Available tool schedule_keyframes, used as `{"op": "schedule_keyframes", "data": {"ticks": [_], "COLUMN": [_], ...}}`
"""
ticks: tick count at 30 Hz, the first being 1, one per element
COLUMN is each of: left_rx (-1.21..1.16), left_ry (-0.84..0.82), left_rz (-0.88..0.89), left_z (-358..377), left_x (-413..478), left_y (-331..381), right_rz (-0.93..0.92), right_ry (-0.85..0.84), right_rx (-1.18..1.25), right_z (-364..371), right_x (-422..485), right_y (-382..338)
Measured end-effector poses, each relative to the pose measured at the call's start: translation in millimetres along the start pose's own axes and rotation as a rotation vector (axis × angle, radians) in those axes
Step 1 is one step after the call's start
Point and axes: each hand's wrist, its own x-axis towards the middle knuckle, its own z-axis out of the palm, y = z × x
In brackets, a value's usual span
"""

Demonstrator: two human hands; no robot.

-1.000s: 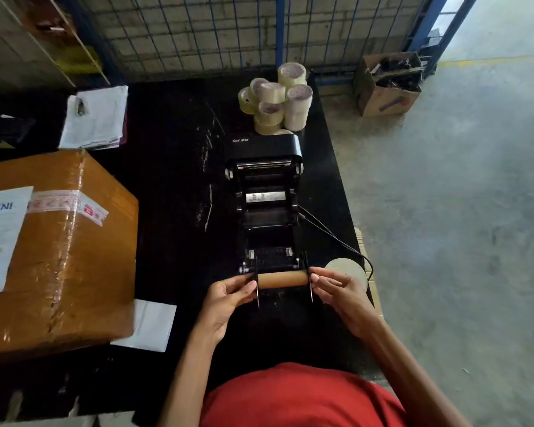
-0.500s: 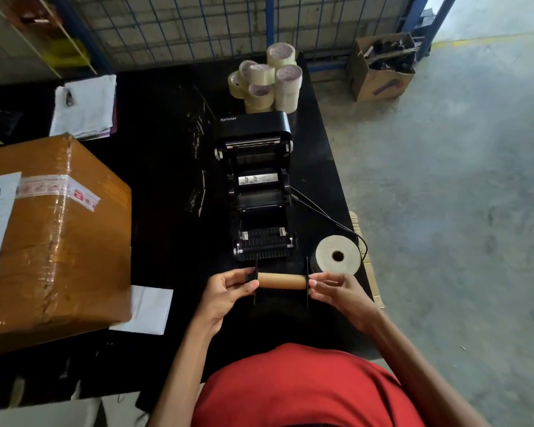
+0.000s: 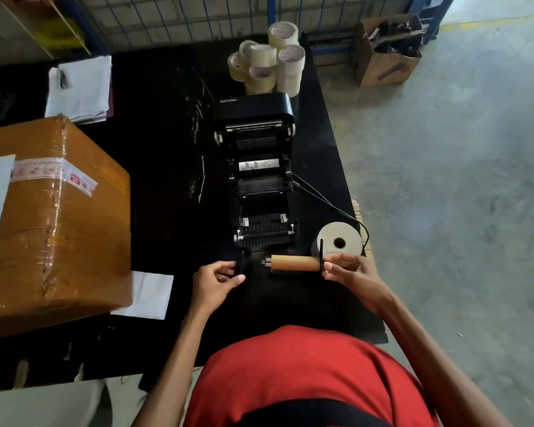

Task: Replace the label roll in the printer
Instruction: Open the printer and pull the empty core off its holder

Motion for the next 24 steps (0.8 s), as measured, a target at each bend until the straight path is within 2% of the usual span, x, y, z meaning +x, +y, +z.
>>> {"op": "schedule_keyframes", "data": {"ticks": [4, 10, 13, 15, 17, 20, 24], "left_rx": [0.416, 0.540, 0.473, 0.296, 0.224, 0.285, 0.366], "left_ry": [-0.032, -0.049, -0.114, -0.193, -0.271, -0.309, -0.260], "left_rz": [0.082, 0.079, 0.123, 0.236, 0.373, 0.521, 0.533], "left_z": [20.4, 24.1, 10.9, -0.1, -3.1, 8.4, 9.7], "left_x": [8.5, 10.9, 9.0, 2.9, -6.8, -16.8, -18.4], "left_y": [-17.0, -16.5, 2.5, 20.0, 42.8, 69.7, 71.5], "right_rz": [-0.016, -0.038, -0.039, -0.028, -0.010, 0.018, 0.023], "right_ry": [-0.021, -0.018, -0.035, -0.048, -0.070, -0.121, -0.133], "right_rx": [-0.045, -0.050, -0.050, -0.044, -0.031, 0.004, 0.000], "right_z": [-2.2, -2.0, -3.9, -2.6, 1.4, 11.6, 15.9], "right_x": [-0.6, -2.0, -2.1, -2.5, -2.4, -1.2, -2.7], "right_y": [3.5, 6.1, 8.3, 9.0, 9.1, 10.2, 9.5]}}
